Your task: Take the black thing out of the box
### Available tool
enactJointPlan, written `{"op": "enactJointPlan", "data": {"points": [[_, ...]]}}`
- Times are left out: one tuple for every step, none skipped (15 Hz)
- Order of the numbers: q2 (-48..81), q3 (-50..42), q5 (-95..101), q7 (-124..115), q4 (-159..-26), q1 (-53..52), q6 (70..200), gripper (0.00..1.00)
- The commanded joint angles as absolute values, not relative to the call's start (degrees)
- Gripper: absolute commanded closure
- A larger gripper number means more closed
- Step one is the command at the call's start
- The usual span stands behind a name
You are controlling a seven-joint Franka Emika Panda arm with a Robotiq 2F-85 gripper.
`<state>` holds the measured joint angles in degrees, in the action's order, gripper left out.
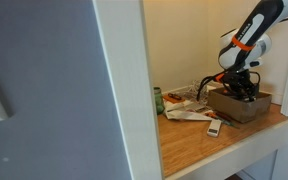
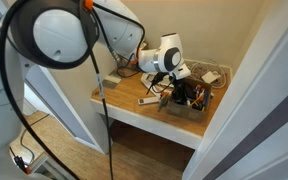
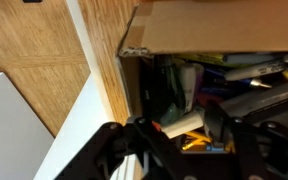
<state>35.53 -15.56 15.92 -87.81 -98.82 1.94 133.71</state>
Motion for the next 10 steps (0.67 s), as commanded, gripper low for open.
{"op": "enactJointPlan", "data": {"points": [[36.2,-16.7,16.1,-87.7,-98.8,1.2,133.5,0.46],[36.4,-16.7,16.0,-87.6,-98.7,1.3,133.5,0.51],[36.7,-16.8,16.0,-87.5,-98.6,1.4,133.7,0.53],[36.9,-16.7,15.8,-87.3,-98.6,1.5,133.7,0.63],[37.0,-16.7,15.8,-87.2,-98.6,1.5,133.9,0.7],[37.1,-16.7,15.7,-87.1,-98.6,1.5,133.9,0.81],[37.0,-16.7,15.7,-86.8,-98.8,1.4,133.9,0.88],[36.7,-16.7,15.6,-86.8,-98.9,1.3,133.6,0.95],[36.2,-16.7,15.7,-86.7,-99.2,1.2,133.7,0.94],[35.5,-16.7,15.8,-86.8,-99.6,1.0,133.6,0.94]]}}
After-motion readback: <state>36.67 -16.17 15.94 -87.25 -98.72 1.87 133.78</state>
